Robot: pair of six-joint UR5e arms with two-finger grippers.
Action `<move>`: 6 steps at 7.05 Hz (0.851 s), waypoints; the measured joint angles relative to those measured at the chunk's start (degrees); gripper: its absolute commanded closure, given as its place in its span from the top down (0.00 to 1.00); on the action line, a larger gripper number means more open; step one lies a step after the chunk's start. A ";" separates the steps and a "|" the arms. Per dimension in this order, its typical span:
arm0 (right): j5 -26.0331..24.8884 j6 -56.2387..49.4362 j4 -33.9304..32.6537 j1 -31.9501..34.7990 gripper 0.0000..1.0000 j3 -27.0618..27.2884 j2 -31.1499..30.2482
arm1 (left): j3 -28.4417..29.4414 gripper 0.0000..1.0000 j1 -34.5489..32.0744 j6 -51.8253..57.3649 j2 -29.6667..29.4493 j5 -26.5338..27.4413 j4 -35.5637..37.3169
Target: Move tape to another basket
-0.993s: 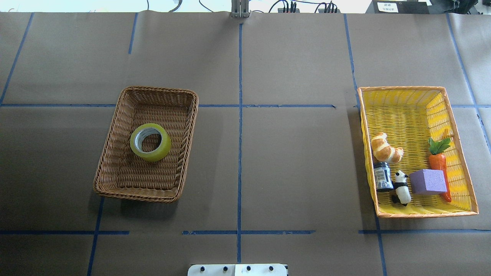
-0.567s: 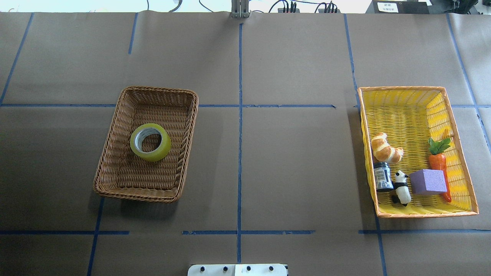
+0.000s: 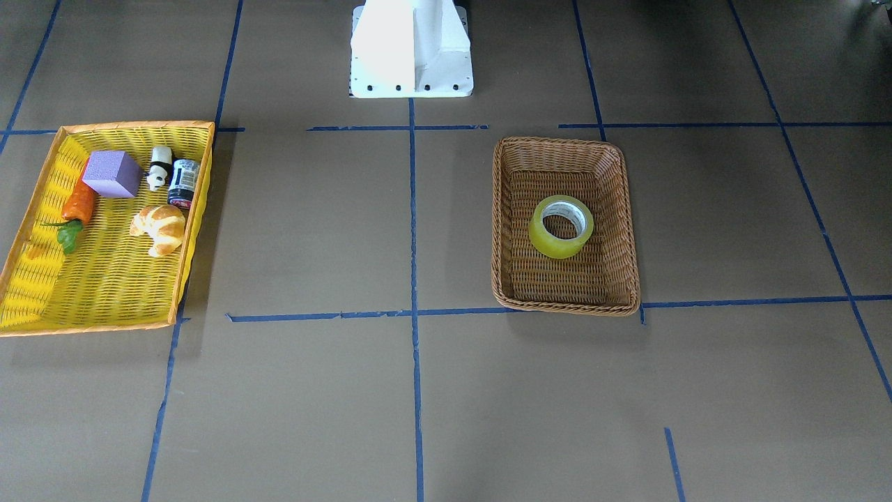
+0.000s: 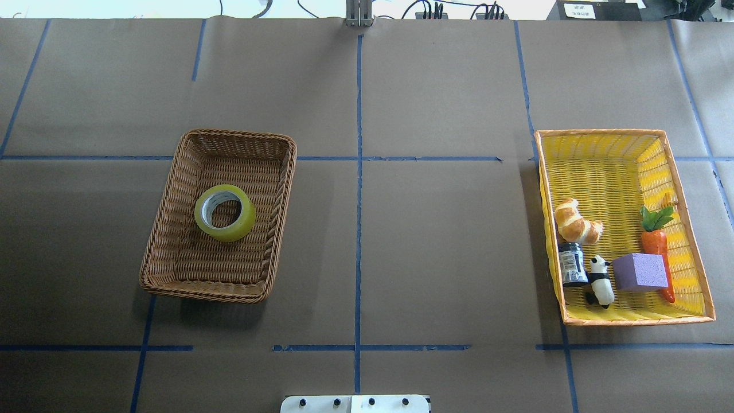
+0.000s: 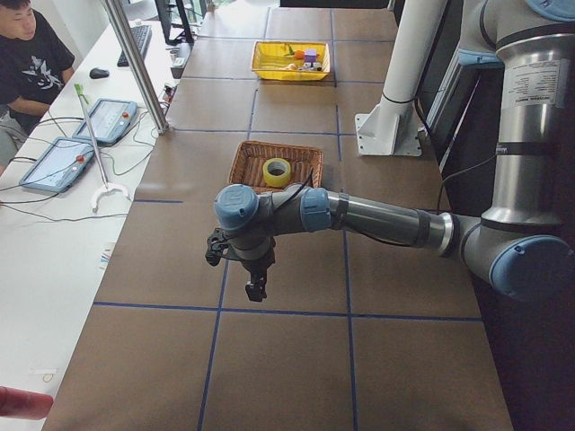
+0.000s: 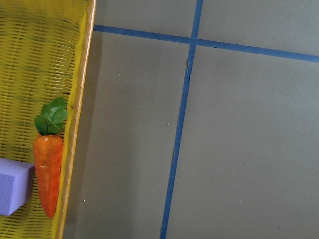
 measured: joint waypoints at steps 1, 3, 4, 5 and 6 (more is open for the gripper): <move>0.24 0.32 0.04 -0.22 1.00 -0.20 0.13 | 0.40 1.00 0.00 0.01 0.28 0.13 -0.41; 0.53 0.07 0.25 -0.91 1.00 -0.71 1.60 | 1.16 1.00 0.06 -0.07 -0.03 0.40 -0.49; 0.60 -0.07 0.33 -1.05 1.00 -0.76 1.98 | 1.32 1.00 0.14 -0.06 -0.14 0.71 -0.55; 0.66 -0.09 0.39 -1.16 1.00 -0.78 1.98 | 1.31 1.00 0.20 -0.06 -0.18 1.21 -0.59; 0.65 0.10 0.44 -1.22 1.00 -0.83 1.83 | 1.11 1.00 0.23 -0.10 -0.18 1.53 -0.58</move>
